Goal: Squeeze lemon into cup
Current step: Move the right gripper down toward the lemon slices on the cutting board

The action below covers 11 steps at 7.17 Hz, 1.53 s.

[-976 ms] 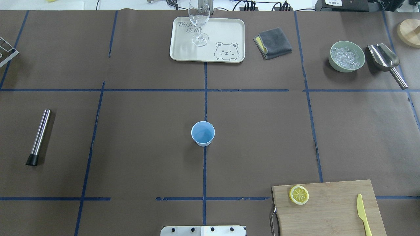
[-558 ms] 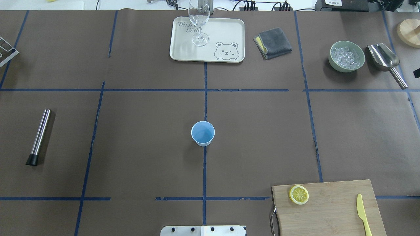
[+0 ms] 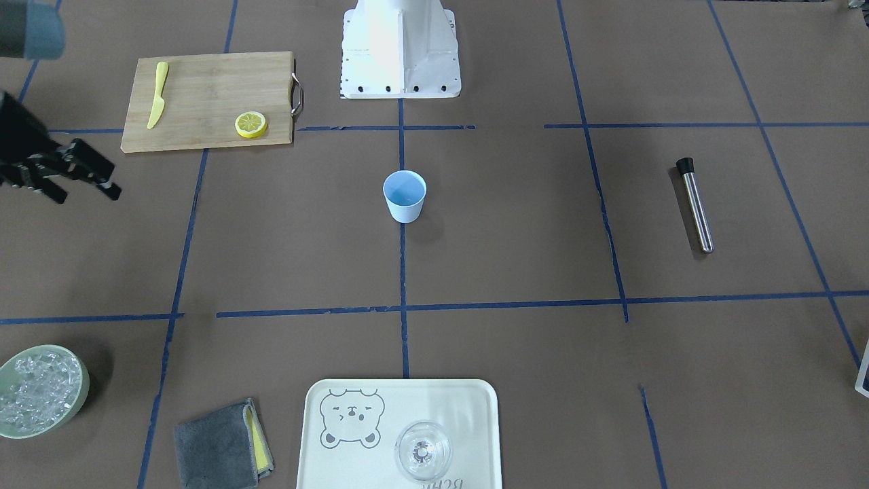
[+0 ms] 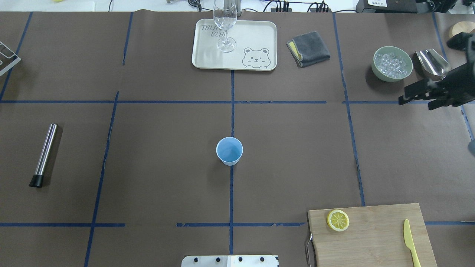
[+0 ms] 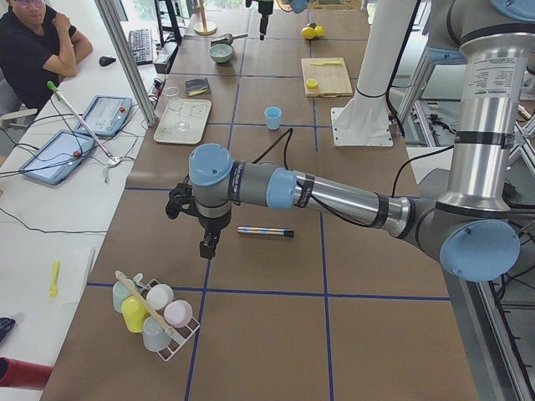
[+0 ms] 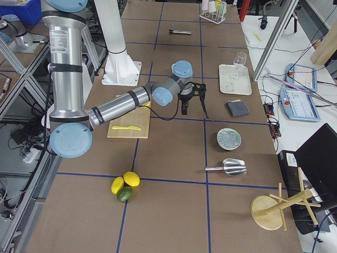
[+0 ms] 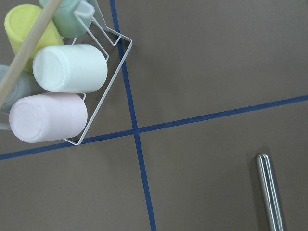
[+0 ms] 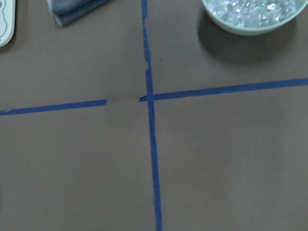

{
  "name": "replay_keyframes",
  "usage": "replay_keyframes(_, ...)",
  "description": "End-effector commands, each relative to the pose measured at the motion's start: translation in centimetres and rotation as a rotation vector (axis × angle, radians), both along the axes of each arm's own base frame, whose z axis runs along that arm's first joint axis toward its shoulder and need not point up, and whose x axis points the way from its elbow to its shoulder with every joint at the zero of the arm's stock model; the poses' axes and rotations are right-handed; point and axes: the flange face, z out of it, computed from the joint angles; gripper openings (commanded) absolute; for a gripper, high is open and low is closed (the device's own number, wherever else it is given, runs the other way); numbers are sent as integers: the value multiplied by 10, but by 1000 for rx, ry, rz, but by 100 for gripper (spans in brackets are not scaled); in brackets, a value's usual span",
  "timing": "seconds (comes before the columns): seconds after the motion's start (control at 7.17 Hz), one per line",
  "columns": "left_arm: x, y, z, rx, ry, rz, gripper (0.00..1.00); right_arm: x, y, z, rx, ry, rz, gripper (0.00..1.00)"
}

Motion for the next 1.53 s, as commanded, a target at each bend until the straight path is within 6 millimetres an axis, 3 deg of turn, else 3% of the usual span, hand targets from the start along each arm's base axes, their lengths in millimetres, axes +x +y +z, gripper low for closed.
replay_keyframes(0.0, 1, -9, -16, -5, 8, -32, 100, -88, 80, -34, -9, 15, -5, 100)
replay_keyframes(0.14, 1, -9, -22, 4, 9, -36, 100, -120, 115, -47, -17, 11, 8, 100)
replay_keyframes(0.28, 1, -8, -26, 10, 9, -37, 100, -146, 148, -48, 6, 33, -13, 100)
replay_keyframes(0.56, 1, -8, -29, 15, 12, -36, 100, -186, 206, -33, 87, 107, -59, 100)
replay_keyframes(0.84, 1, -9, -29, 15, 10, -37, 100, -197, 216, -17, 99, 144, -68, 100)
replay_keyframes(1.39, 1, -10, -33, 24, 15, -35, 100, -204, 221, -4, 92, 165, -88, 100)
